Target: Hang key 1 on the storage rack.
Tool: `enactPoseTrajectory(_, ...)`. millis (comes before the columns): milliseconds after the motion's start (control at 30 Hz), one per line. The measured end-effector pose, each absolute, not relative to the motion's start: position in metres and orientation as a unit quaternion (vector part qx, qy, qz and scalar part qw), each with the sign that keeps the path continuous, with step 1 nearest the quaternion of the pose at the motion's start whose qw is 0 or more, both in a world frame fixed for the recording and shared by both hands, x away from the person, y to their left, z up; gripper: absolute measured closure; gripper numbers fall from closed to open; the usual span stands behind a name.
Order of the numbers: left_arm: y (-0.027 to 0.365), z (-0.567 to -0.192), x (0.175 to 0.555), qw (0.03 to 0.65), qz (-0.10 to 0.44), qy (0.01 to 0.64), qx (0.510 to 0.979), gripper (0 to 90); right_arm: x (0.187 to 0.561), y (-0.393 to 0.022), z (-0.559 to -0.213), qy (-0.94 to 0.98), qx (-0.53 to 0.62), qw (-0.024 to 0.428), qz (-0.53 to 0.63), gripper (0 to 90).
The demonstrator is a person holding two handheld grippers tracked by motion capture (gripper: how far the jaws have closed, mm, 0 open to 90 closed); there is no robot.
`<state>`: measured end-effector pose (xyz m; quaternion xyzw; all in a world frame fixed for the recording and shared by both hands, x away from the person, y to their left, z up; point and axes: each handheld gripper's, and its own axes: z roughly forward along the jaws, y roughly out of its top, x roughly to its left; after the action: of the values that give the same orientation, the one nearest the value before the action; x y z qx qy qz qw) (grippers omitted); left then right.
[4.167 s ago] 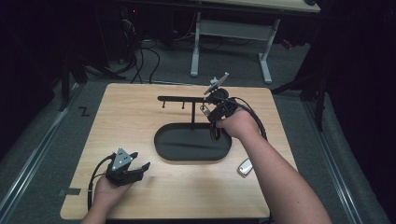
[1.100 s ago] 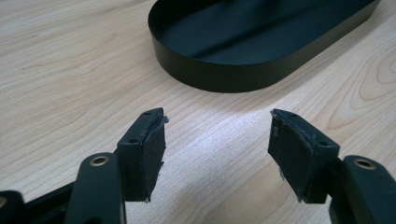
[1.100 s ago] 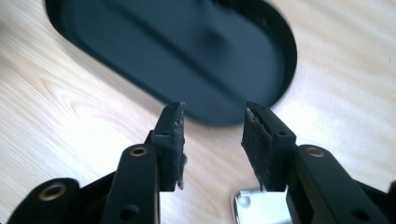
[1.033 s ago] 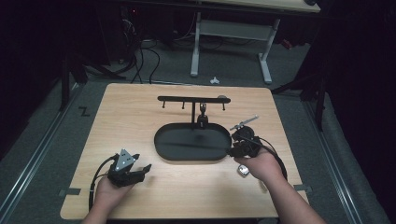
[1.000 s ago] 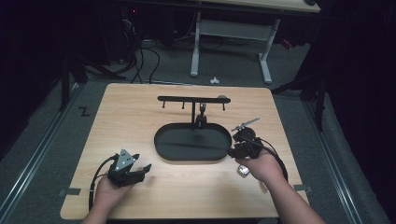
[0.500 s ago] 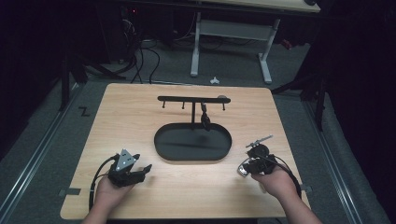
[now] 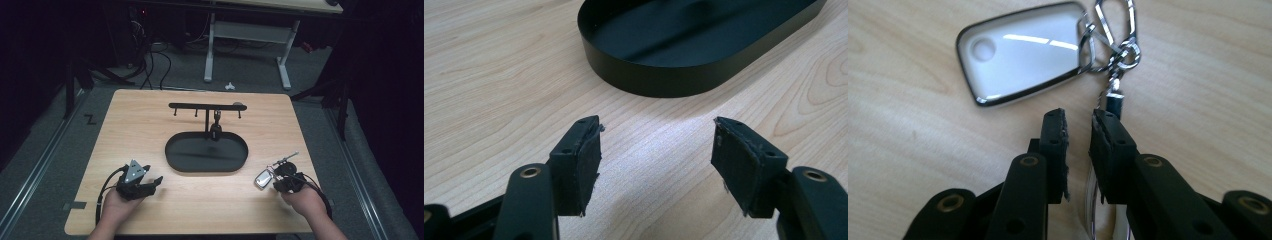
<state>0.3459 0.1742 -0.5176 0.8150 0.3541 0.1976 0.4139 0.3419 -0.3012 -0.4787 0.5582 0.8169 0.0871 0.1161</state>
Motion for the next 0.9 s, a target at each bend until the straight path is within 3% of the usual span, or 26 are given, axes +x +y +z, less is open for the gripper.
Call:
enactPoseTrajectory(200,0.172,-0.519,0.346,0.41,0.194,0.349,0.82,36.7,0.364,-0.288,-0.463,0.809,0.555,0.14,0.13,73.0)
enactPoseTrajectory(433,0.174,-0.518,0.346,0.411,0.195,0.349,0.819,36.7,0.401,-0.276,-0.478,0.798,0.578,0.119,0.123,72.2)
enactPoseTrajectory(767,0.175,-0.518,0.345,0.41,0.195,0.348,0.82,36.7,0.378,-0.266,-0.487,0.827,0.546,0.058,0.118,71.0)
enactPoseTrajectory(900,0.172,-0.519,0.346,0.41,0.194,0.347,0.821,36.8,0.377,-0.273,-0.465,0.826,0.542,0.085,0.131,69.5)
